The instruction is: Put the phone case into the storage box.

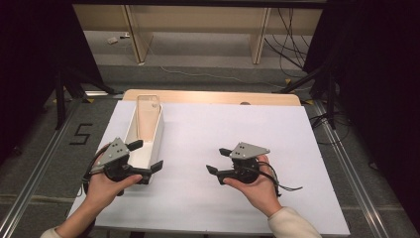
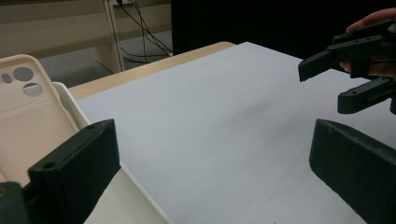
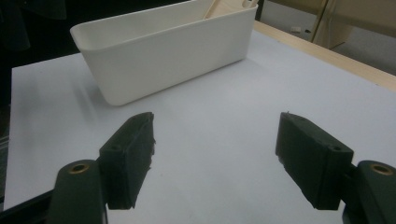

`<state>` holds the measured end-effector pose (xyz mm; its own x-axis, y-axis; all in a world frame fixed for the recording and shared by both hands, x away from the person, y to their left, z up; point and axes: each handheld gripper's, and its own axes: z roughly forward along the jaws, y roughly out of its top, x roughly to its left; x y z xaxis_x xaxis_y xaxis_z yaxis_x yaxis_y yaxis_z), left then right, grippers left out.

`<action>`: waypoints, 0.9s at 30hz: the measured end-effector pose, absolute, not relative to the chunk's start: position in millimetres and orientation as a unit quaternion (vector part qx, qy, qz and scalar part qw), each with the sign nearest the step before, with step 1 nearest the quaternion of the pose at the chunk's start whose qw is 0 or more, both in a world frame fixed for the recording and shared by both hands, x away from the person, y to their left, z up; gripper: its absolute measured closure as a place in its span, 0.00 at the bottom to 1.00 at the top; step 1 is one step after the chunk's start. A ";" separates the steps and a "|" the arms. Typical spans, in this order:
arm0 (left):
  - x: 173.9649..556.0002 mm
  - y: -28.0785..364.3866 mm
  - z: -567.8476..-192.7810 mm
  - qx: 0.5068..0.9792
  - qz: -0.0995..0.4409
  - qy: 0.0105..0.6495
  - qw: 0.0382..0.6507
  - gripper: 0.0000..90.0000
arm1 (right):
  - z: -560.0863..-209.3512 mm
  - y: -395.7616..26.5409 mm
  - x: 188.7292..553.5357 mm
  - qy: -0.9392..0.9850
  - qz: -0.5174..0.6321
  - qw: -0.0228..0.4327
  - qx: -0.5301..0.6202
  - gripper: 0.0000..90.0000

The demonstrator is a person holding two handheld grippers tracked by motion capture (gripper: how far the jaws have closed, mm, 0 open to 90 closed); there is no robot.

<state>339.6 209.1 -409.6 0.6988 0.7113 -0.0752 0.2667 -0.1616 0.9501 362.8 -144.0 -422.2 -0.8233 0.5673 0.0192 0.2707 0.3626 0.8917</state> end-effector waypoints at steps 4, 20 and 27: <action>334.3 209.9 -411.6 0.735 0.201 0.334 0.555 0.01 | -422.9 -145.9 362.0 0.809 0.506 0.149 0.261 0.32; 324.9 216.8 -419.2 0.735 0.204 0.330 0.557 0.00 | -419.1 -162.1 355.5 0.804 0.505 0.162 0.269 0.32; 322.0 219.1 -419.9 0.735 0.208 0.332 0.553 0.00 | -418.2 -171.0 352.3 0.800 0.508 0.160 0.277 0.32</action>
<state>322.0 219.1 -419.9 0.6929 0.7185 -0.0605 0.2579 -0.1686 0.9513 352.3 -171.0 -418.2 -0.7953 0.6056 0.0253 0.2808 0.3310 0.9009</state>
